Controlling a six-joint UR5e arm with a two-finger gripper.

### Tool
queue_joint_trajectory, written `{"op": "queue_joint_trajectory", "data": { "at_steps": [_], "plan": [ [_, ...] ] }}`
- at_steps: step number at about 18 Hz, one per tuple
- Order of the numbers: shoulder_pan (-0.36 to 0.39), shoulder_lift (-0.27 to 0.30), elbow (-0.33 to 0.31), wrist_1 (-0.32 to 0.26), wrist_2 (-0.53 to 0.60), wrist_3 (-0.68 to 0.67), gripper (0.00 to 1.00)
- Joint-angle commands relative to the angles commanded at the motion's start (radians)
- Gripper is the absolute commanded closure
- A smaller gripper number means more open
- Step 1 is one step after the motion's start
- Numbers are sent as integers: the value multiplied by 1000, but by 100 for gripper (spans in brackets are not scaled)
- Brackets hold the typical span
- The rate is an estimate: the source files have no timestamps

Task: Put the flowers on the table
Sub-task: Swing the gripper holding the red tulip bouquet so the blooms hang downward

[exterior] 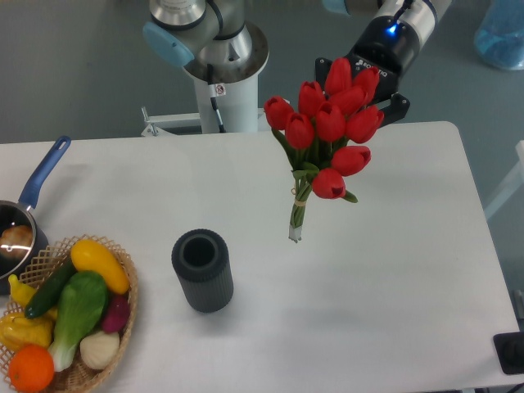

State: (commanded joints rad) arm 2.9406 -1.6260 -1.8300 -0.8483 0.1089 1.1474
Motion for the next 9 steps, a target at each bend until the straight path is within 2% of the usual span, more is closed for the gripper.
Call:
{"op": "queue_joint_trajectory", "data": {
  "at_steps": [3,4,9],
  "plan": [
    [2,2,8,-2,17,-5,75],
    [3,0,30,-9,47,-11,74],
    [-5,18,37,-9,220,-11,74]
  ]
}}
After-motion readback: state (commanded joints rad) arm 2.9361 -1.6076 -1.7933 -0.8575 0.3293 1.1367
